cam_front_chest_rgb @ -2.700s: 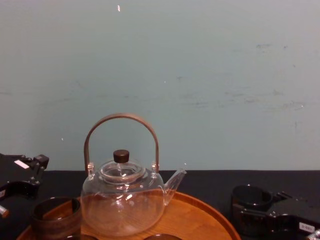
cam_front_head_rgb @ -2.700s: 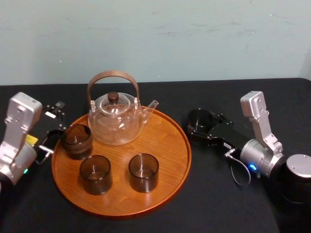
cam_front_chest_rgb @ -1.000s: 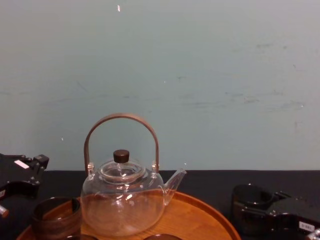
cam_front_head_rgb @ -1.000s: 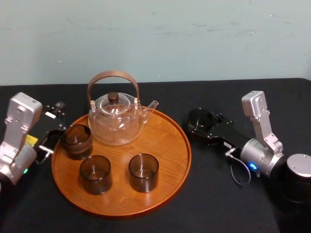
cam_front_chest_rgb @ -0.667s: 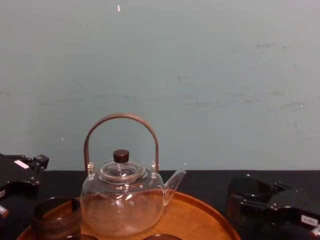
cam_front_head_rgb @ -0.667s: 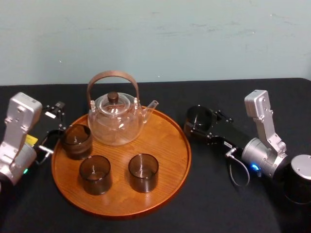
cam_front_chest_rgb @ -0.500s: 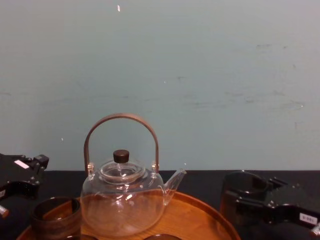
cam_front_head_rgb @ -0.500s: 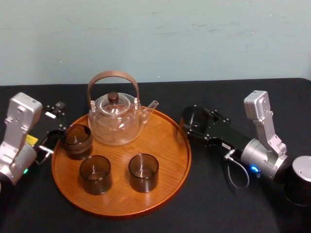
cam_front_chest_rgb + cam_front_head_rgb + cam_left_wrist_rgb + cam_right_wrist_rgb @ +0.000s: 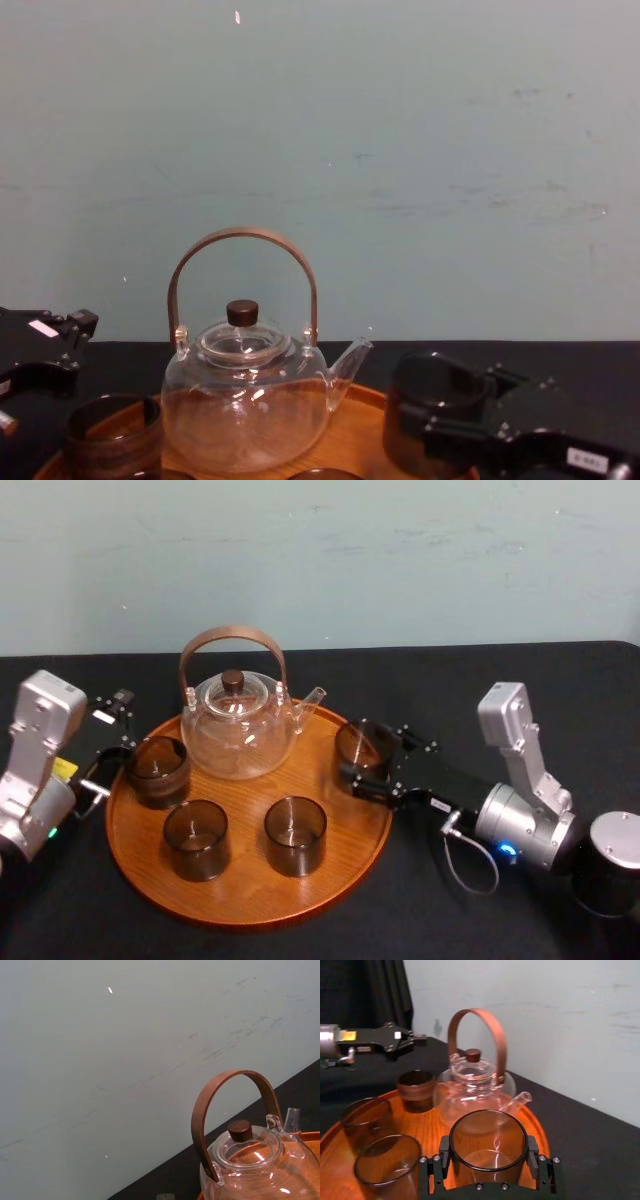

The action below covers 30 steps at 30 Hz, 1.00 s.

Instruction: Pick up the glass from the table and place it on the tray.

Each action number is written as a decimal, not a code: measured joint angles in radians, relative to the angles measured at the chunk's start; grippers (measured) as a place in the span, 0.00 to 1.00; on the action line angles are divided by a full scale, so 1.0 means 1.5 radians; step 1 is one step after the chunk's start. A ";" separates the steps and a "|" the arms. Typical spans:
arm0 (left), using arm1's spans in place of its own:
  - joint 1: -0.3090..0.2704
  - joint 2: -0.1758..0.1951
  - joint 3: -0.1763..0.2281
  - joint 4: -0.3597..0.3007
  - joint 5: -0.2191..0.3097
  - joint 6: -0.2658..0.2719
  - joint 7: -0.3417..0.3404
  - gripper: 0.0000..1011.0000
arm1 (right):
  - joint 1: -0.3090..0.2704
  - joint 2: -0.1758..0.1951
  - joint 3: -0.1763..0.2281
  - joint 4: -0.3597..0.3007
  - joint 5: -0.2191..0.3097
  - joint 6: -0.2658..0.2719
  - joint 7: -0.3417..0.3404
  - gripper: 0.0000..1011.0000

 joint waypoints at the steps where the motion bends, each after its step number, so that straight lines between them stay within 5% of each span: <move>1: 0.000 0.000 0.000 0.000 0.000 0.000 0.000 0.00 | 0.000 0.000 -0.002 0.000 0.000 0.000 0.001 0.89; 14: 0.000 0.000 0.000 0.000 0.000 0.000 0.000 0.00 | 0.021 -0.006 -0.042 0.031 0.002 0.000 0.009 0.89; 30: 0.000 0.000 0.000 0.000 0.000 0.000 0.000 0.00 | 0.048 -0.021 -0.059 0.078 -0.008 -0.015 0.009 0.89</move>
